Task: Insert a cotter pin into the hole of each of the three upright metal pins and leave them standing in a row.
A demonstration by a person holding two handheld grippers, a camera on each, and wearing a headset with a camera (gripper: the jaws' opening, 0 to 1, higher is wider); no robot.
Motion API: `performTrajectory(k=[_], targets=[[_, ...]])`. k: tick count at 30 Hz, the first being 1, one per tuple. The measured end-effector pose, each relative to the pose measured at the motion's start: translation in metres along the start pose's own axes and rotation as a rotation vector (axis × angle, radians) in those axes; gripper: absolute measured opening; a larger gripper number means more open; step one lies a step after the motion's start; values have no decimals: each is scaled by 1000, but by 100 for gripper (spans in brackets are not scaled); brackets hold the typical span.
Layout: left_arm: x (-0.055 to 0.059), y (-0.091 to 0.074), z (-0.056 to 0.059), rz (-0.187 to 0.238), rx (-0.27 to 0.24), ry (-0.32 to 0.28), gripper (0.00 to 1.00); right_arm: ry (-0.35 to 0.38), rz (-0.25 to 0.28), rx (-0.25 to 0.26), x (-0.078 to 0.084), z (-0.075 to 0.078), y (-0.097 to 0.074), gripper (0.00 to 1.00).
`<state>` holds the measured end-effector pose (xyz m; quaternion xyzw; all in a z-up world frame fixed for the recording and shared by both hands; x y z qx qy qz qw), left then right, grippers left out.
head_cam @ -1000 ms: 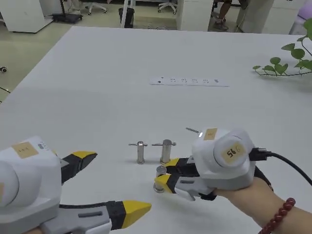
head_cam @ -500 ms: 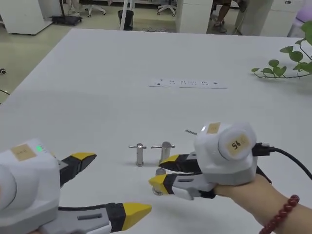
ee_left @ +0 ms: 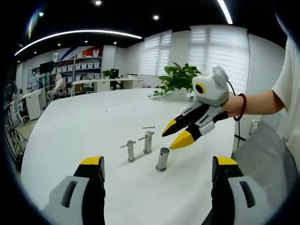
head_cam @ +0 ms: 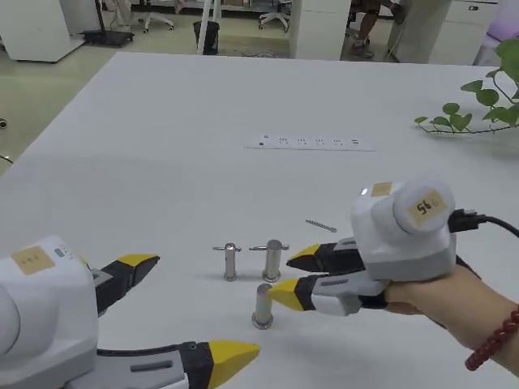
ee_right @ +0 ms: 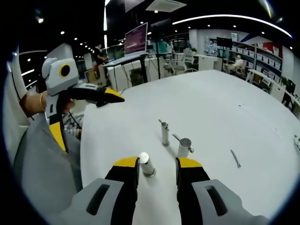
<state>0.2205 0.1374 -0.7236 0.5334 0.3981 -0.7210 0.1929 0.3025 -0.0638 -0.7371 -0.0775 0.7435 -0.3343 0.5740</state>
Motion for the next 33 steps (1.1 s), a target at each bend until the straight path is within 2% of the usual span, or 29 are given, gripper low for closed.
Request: performTrajectory(k=[7, 12, 17, 26, 30, 33], targets=[[-1, 1, -1, 7, -8, 2, 98, 17, -2, 40, -4, 25, -10, 32], [0, 2, -2, 1, -11, 10, 98, 12, -7, 72, -1, 42, -12, 31], [-1, 4, -3, 15, -15, 12, 99, 30, -13, 105, 3, 60, -11, 31], [-2, 6, -8, 18, -33, 19, 97, 6, -71, 162, 6, 90, -1, 30], [-3, 6, -11, 37, -42, -12, 93, 13, -99, 175, 9, 103, 4, 29], [-3, 6, -13, 33, -51, -5, 92, 19, -121, 189, 13, 114, 8, 28]])
Point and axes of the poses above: the centre of the closed fingertips' face, and the gripper's own axes: y roughly forward along the fingers, z roughly to its right, x roughly out of its underside, the point moved 9 cm from there along -y, roughly backward along the fingers, and after that the axes turned 3 degrees about -x, right-handed, at the moved point
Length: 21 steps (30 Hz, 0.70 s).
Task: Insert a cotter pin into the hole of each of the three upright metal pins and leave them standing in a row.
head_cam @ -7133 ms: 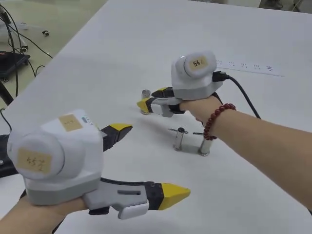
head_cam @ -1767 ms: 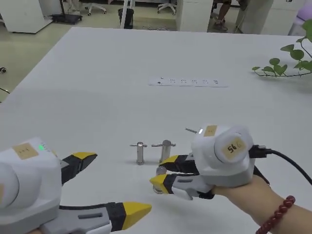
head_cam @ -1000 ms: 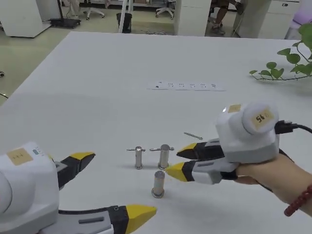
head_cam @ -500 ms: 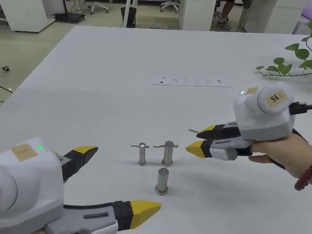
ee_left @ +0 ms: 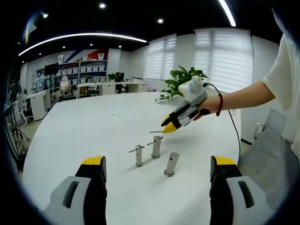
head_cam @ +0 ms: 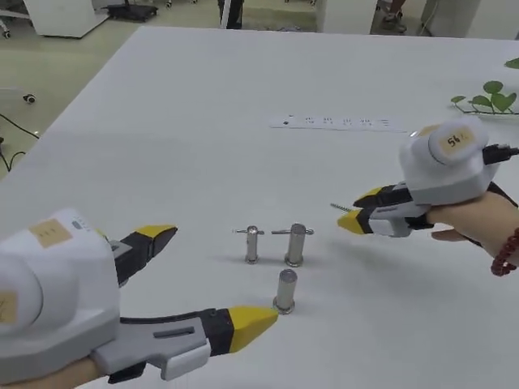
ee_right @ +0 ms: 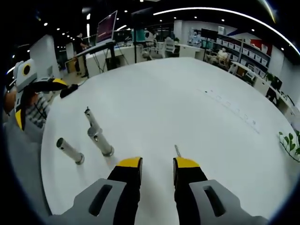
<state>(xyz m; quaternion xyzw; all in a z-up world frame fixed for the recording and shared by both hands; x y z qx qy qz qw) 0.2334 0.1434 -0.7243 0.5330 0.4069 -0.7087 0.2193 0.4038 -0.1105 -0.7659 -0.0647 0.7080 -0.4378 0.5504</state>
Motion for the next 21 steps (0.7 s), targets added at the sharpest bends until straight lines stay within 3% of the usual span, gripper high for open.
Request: performTrajectory(k=[11, 21], targets=[[3, 1, -1, -24, 5, 16, 89, 37, -41, 35, 10, 25, 18, 24], [5, 2, -1, -39, 0, 18, 87, 44, -84, 30, 14, 32, 25, 14]])
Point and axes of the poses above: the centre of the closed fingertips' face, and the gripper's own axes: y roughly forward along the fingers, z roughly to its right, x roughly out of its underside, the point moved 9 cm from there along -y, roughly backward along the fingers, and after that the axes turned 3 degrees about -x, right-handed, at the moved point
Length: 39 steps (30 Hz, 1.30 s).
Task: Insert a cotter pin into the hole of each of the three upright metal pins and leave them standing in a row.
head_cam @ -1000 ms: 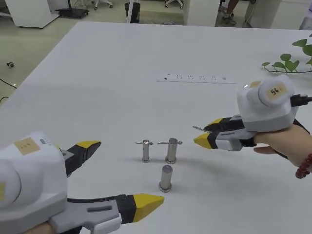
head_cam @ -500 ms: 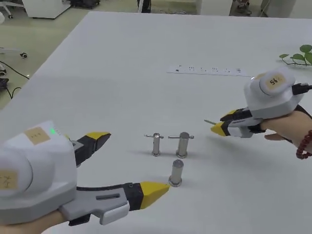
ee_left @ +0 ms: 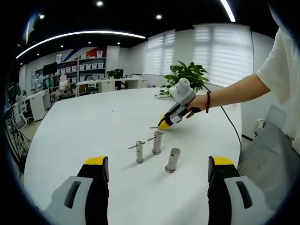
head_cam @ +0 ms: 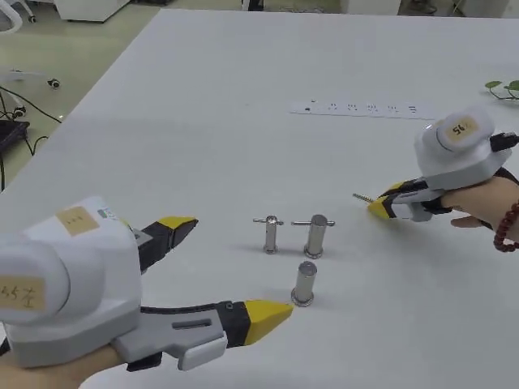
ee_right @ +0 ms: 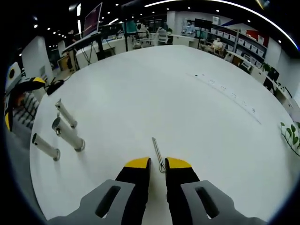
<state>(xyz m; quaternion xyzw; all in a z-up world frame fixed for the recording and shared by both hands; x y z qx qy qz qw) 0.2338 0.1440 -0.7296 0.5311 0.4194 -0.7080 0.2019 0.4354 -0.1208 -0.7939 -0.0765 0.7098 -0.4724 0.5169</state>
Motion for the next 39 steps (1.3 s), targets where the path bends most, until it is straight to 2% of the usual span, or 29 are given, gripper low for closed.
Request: performTrajectory(k=[3, 5, 6, 13, 14, 23, 26, 31, 39], targets=[[0, 0, 0, -5, -2, 2, 87, -10, -23, -5, -2, 2, 1, 13], [0, 0, 1, -6, -1, 3, 87, -19, -65, -15, -1, 1, 0, 8], [0, 1, 1, -7, 0, 4, 87, -50, -84, -12, -3, 2, 0, 6], [0, 1, 2, -14, 8, 16, 87, -82, -125, -10, -9, 2, 3, 4], [0, 0, 2, -14, 9, 17, 87, -112, -134, -11, -9, 2, 3, 4], [2, -1, 0, -33, 18, 7, 86, -179, -134, 3, -11, -1, 1, 2], [1, -1, 0, -27, 22, -3, 86, -228, -140, 11, -12, -5, -3, 2], [-2, -1, 0, -20, 26, -15, 84, -264, -129, 21, -15, -10, -9, 2], [-8, 2, 2, -13, 43, -11, 80, -399, -93, 38, -25, -28, -24, 2]])
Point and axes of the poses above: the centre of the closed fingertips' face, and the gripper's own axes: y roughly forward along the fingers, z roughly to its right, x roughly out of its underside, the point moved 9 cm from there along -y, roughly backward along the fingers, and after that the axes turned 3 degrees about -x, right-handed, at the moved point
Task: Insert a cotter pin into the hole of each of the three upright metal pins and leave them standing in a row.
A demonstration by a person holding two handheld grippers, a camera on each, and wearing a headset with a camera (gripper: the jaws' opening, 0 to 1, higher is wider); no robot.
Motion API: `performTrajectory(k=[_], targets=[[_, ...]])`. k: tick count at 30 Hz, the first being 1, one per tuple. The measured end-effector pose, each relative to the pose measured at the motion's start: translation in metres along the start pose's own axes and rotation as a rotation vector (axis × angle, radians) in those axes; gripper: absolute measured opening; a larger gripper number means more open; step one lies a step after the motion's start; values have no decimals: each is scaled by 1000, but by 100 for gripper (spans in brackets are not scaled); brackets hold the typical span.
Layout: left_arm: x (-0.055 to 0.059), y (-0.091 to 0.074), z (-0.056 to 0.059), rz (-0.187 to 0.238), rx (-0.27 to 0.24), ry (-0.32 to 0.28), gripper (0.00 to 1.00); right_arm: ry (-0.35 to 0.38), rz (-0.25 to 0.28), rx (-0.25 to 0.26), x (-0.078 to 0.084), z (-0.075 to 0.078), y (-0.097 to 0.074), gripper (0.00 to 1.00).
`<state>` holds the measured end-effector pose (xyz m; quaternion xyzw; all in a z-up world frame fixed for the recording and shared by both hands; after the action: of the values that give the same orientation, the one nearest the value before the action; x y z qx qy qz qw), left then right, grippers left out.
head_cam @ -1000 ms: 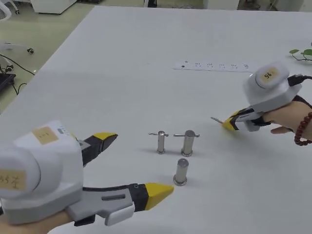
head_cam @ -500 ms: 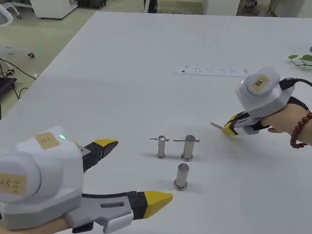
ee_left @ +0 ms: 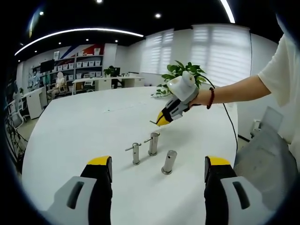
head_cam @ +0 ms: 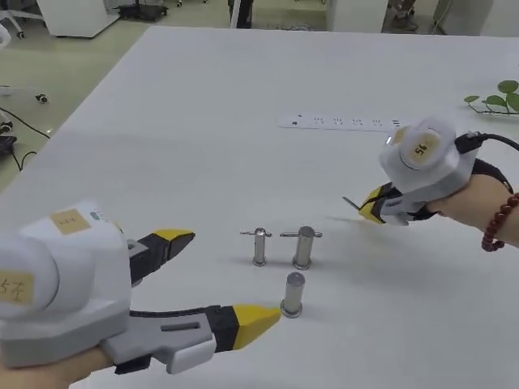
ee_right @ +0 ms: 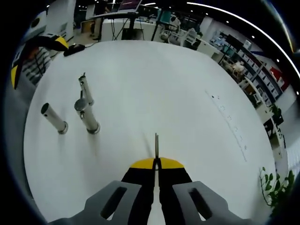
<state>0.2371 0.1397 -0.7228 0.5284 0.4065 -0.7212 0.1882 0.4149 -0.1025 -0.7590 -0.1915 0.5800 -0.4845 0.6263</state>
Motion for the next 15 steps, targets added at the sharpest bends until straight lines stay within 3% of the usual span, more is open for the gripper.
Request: performTrajectory(k=[15], targets=[[-13, 8, -3, 13, 28, -7, 67, -177, 118, 12, -39, -37, -38, 2]])
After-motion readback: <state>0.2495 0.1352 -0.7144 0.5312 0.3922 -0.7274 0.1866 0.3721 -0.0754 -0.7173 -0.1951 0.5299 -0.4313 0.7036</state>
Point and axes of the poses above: the centre of the closed fingertips' face, and the gripper's own axes: y roughly forward along the fingers, z roughly to its right, x roughly out of its underside, the point moved 9 cm from there along -y, roughly backward along the fingers, and after that the axes turned 3 degrees about -x, right-handed, at the moved point
